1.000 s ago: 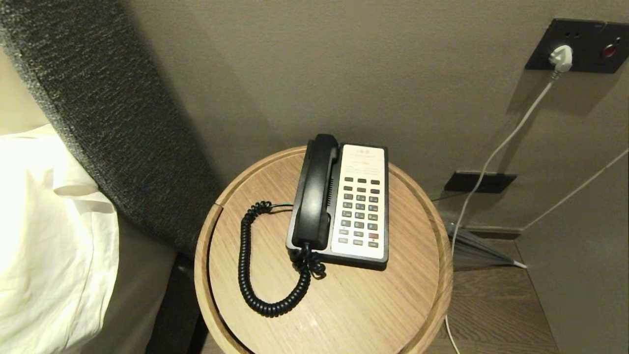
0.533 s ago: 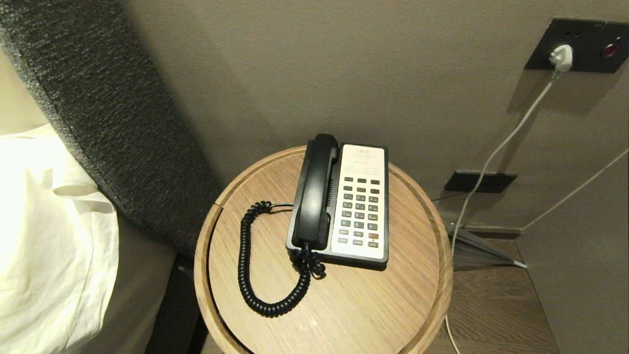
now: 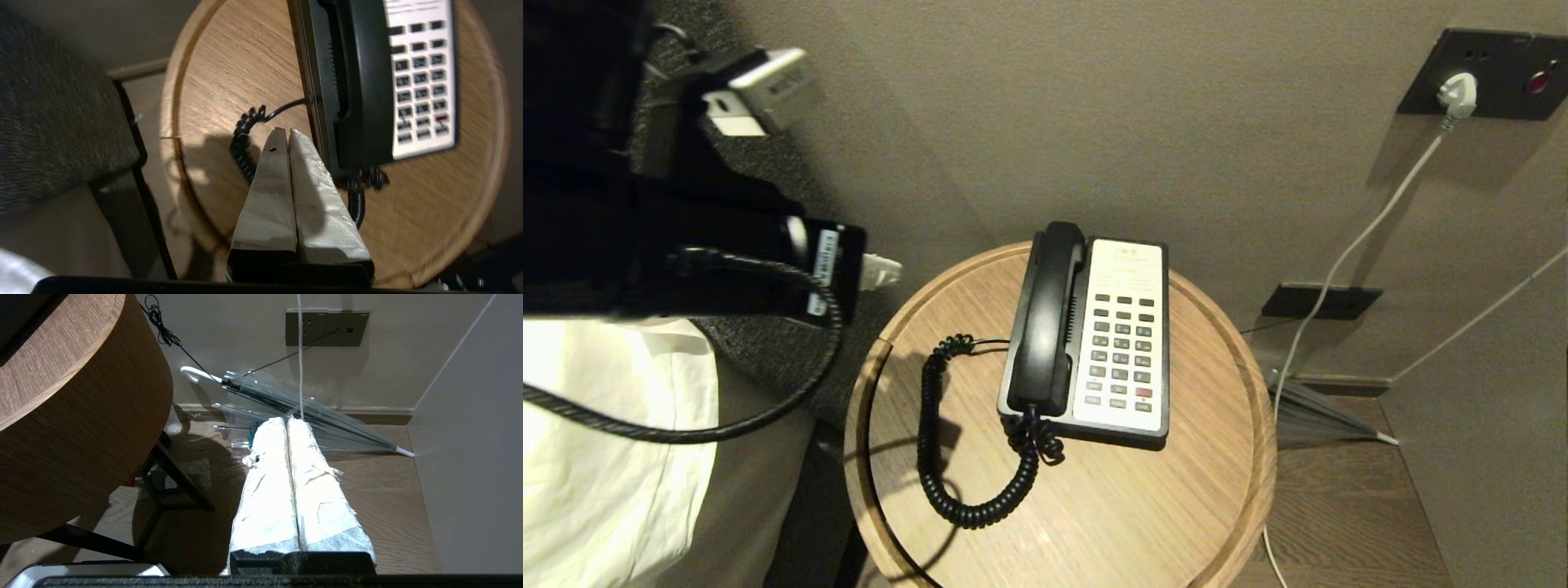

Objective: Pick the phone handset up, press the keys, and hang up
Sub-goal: Pick up the desk phone handset

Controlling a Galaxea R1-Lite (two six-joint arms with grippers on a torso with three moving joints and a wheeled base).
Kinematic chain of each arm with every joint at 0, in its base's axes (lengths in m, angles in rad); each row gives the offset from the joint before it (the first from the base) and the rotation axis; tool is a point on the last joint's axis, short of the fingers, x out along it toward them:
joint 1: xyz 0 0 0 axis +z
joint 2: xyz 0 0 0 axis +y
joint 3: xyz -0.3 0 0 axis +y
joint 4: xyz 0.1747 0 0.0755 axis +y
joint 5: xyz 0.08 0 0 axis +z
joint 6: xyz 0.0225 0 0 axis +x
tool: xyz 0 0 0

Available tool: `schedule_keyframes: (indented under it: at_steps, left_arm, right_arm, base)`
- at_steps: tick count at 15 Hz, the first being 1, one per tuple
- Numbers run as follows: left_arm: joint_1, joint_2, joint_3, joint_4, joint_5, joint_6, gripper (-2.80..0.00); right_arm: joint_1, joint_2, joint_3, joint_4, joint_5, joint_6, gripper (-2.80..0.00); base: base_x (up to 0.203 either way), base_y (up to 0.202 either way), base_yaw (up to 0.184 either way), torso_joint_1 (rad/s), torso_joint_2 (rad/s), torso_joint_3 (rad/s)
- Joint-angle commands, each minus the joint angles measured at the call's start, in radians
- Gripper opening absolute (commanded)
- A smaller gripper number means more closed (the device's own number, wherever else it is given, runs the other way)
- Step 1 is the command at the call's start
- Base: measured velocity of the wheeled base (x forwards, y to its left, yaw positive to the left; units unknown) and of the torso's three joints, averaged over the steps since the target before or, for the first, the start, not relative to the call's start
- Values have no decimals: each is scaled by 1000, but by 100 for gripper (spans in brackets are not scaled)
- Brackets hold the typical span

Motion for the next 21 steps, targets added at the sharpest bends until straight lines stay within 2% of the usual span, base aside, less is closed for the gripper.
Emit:
schedule_keyframes:
  at_steps: [1,3,6,7,10,11,13,15,18,21]
  left_arm:
    - [-58,137,-44,4,78,-58,-280]
    - [-71,158,-48,2,114,-75,-280]
    - [-96,173,-66,-9,121,-75,-280]
    - [-113,179,-76,-9,121,-76,0]
    - [-194,210,-124,0,140,-81,0]
    - [-212,225,-126,1,170,-80,0]
    - [-222,252,-117,0,238,-83,0]
    - [-222,270,-120,2,272,-85,0]
    - [-222,293,-139,1,277,-91,0]
    - [-237,313,-151,13,279,-127,0]
  right_arm:
    - [0,0,15,-1,0,0,-280]
    - [0,0,15,-1,0,1,-280]
    - [0,0,15,-1,0,1,-280]
    - [0,0,15,-1,0,1,-280]
    - [0,0,15,-1,0,1,-280]
    - [0,0,15,-1,0,0,-280]
    - [0,0,15,-1,0,1,-280]
    - [0,0,15,-1,0,1,-280]
    - [0,0,15,-1,0,0,-280]
    - [0,0,15,-1,0,1,-280]
  base:
    - [0,0,0,0,0,0]
    - [0,0,0,0,0,0]
    - [0,0,0,0,0,0]
    - [0,0,0,0,0,0]
    - [0,0,0,0,0,0]
    - [0,0,0,0,0,0]
    - [0,0,0,0,0,0]
    - [0,0,0,0,0,0]
    - [0,0,0,0,0,0]
    - [0,0,0,0,0,0]
